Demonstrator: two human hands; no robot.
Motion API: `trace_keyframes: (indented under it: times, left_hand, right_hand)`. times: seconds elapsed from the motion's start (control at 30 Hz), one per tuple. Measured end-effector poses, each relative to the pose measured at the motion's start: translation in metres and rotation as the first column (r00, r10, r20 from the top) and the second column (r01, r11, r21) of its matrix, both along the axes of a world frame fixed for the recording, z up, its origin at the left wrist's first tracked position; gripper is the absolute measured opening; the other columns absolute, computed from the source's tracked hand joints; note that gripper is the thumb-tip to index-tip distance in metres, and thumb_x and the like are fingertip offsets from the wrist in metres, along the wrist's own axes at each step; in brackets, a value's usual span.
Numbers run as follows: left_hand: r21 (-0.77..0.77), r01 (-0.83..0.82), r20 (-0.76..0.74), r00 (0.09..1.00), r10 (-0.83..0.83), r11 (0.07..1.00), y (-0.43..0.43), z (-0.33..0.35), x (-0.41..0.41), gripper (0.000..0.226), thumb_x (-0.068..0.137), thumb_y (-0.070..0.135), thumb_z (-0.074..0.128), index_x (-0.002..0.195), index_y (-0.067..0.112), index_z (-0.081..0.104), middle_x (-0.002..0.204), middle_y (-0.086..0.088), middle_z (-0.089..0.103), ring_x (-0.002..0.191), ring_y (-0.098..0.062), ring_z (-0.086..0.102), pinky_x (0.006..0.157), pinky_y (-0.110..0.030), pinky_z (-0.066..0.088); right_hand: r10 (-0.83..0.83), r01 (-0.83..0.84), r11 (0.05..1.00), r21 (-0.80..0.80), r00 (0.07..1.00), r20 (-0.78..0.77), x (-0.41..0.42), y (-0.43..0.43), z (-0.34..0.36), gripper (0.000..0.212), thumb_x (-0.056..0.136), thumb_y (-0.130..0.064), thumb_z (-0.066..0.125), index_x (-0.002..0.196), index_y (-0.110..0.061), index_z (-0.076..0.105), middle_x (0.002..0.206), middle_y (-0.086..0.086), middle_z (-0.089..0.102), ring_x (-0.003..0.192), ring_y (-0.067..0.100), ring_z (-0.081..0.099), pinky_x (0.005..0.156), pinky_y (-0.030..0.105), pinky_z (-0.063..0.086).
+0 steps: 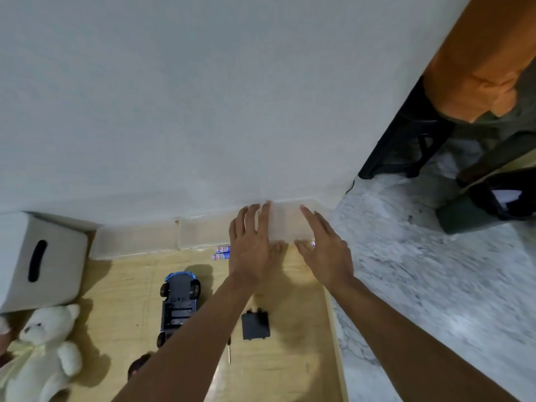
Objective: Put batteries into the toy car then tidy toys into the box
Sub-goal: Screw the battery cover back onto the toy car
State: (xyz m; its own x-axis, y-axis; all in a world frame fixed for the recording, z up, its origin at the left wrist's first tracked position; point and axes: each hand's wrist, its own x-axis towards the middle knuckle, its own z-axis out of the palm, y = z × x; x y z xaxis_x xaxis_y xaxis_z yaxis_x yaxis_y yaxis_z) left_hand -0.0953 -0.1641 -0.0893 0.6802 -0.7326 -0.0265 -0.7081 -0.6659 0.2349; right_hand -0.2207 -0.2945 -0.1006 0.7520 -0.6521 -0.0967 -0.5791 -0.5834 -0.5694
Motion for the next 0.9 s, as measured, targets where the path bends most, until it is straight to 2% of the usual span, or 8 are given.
trace_keyframes:
  times: [0.17, 0.3, 0.4, 0.53, 0.67, 0.8, 0.83, 0.9]
  left_hand:
    - [0.084, 0.014, 0.039, 0.999, -0.017, 0.996, -0.002, -0.004, -0.001, 0.09, 0.099, 0.063, 0.051, 0.165, 0.013, 0.016, 0.159, -0.016, 0.033, 0.15, -0.038, 0.027, 0.122, -0.053, 0.024]
    - [0.097, 0.025, 0.035, 0.999, -0.029, 0.995, -0.002, -0.003, 0.0, 0.089, 0.1, 0.063, 0.048, 0.165, 0.013, 0.016, 0.16, -0.016, 0.033, 0.151, -0.039, 0.026, 0.123, -0.054, 0.023]
    - [0.084, 0.025, 0.013, 1.0, -0.027, 0.996, -0.003, -0.002, 0.0, 0.088, 0.097, 0.059, 0.044, 0.165, 0.013, 0.014, 0.16, -0.018, 0.032, 0.151, -0.04, 0.025, 0.123, -0.056, 0.022]
    - [0.118, 0.034, -0.005, 0.999, -0.033, 0.992, -0.003, 0.002, 0.001, 0.09, 0.094, 0.067, 0.018, 0.166, 0.013, 0.009, 0.162, -0.018, 0.026, 0.153, -0.039, 0.019, 0.125, -0.054, 0.017]
    - [0.123, 0.09, -0.005, 0.996, -0.09, 0.988, 0.001, 0.003, 0.005, 0.087, 0.099, 0.067, 0.02, 0.166, 0.012, 0.007, 0.163, -0.018, 0.025, 0.154, -0.039, 0.018, 0.125, -0.054, 0.017]
    - [0.143, 0.152, 0.027, 0.987, -0.157, 0.978, 0.01, 0.006, 0.012, 0.082, 0.102, 0.064, 0.019, 0.166, 0.013, 0.01, 0.165, -0.014, 0.027, 0.154, -0.037, 0.019, 0.124, -0.054, 0.02]
    - [0.164, 0.159, 0.032, 0.985, -0.167, 0.974, 0.011, 0.007, 0.014, 0.082, 0.102, 0.065, 0.017, 0.166, 0.014, 0.01, 0.166, -0.013, 0.026, 0.155, -0.036, 0.019, 0.124, -0.054, 0.019]
    - [0.2, 0.161, 0.026, 0.985, -0.169, 0.966, 0.011, 0.009, 0.016, 0.082, 0.101, 0.066, 0.015, 0.166, 0.016, 0.007, 0.167, -0.01, 0.023, 0.155, -0.035, 0.016, 0.125, -0.055, 0.016]
  right_hand:
    - [-0.008, 0.006, 1.0, 0.021, 0.998, 0.067, -0.002, -0.001, 0.0, 0.078, 0.092, -0.042, 0.07, 0.153, -0.051, 0.022, 0.16, -0.008, 0.04, 0.087, 0.011, 0.072, 0.088, 0.046, 0.058]
    - [0.036, -0.036, 0.999, -0.007, 0.999, 0.032, -0.004, -0.006, 0.001, 0.074, 0.095, -0.05, 0.062, 0.154, -0.052, 0.017, 0.16, -0.008, 0.039, 0.093, 0.016, 0.073, 0.086, 0.049, 0.059]
    - [0.043, -0.042, 0.999, -0.005, 0.999, 0.018, -0.003, -0.008, 0.0, 0.073, 0.094, -0.052, 0.062, 0.154, -0.05, 0.021, 0.16, -0.007, 0.04, 0.096, 0.017, 0.072, 0.089, 0.049, 0.058]
    - [0.042, -0.042, 0.999, 0.024, 0.999, 0.02, -0.002, -0.011, 0.004, 0.073, 0.092, -0.048, 0.067, 0.154, -0.046, 0.028, 0.157, -0.006, 0.044, 0.086, 0.012, 0.069, 0.088, 0.046, 0.058]
    - [0.055, -0.055, 0.997, 0.056, 0.998, 0.004, -0.003, -0.017, 0.009, 0.072, 0.092, -0.049, 0.068, 0.153, -0.049, 0.03, 0.155, -0.009, 0.046, 0.08, 0.006, 0.062, 0.09, 0.046, 0.056]
    - [0.049, -0.049, 0.995, 0.082, 0.999, 0.009, 0.0, -0.021, 0.012, 0.071, 0.089, -0.047, 0.072, 0.147, -0.051, 0.032, 0.14, -0.012, 0.056, 0.066, -0.012, 0.047, 0.079, 0.034, 0.052]
    - [0.047, -0.048, 0.994, 0.102, 0.999, 0.008, 0.001, -0.021, 0.013, 0.072, 0.088, -0.047, 0.073, 0.146, -0.054, 0.03, 0.137, -0.013, 0.057, 0.068, -0.013, 0.047, 0.076, 0.032, 0.048]
    - [0.023, -0.028, 0.985, 0.169, 0.999, 0.033, -0.001, -0.021, 0.014, 0.079, 0.086, -0.048, 0.075, 0.145, -0.059, 0.024, 0.131, -0.012, 0.059, 0.077, -0.005, 0.053, 0.077, 0.031, 0.044]
